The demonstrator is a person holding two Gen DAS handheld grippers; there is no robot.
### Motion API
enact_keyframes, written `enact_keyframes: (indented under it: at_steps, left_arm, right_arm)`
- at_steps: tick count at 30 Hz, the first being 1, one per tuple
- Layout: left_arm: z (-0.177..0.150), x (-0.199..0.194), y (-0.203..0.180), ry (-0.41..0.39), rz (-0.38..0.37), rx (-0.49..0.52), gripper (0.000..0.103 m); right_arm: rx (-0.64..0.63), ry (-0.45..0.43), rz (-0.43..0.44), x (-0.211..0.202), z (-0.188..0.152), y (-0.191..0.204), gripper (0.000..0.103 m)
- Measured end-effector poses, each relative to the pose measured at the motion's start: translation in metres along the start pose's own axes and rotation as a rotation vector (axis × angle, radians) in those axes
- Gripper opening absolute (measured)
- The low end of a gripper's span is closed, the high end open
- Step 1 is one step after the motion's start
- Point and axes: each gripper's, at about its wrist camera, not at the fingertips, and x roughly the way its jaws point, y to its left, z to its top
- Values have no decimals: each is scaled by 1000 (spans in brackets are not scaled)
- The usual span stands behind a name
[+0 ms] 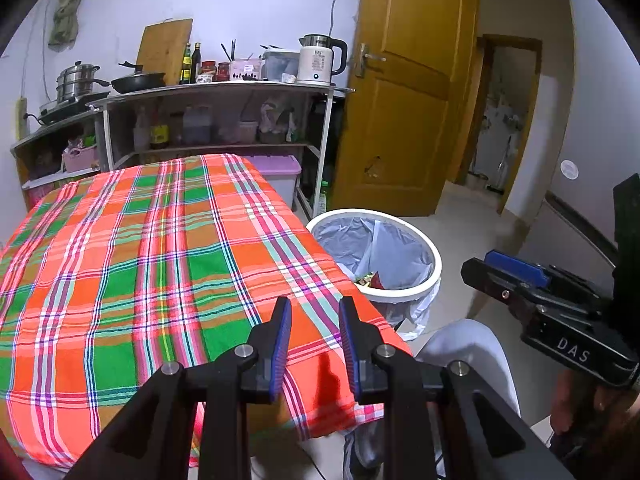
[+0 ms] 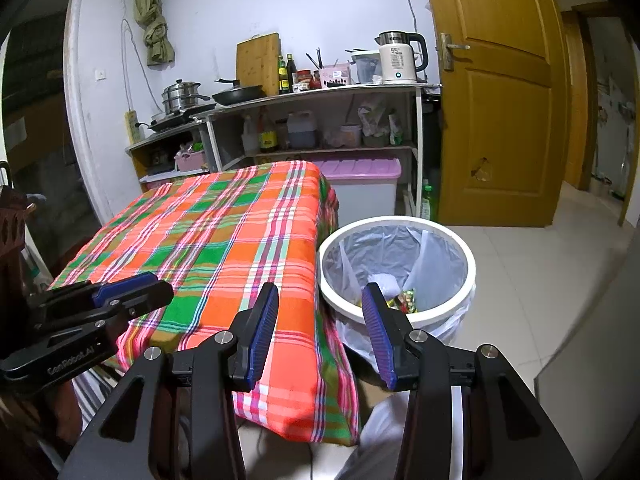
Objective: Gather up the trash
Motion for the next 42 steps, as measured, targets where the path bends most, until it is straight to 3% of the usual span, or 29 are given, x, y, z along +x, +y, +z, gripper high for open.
enact_keyframes:
  at_steps: [42]
  left_arm:
    - [-1, 4, 1, 1, 8, -23, 24]
  right_arm:
    - [-1, 17, 0, 5, -4, -2, 45]
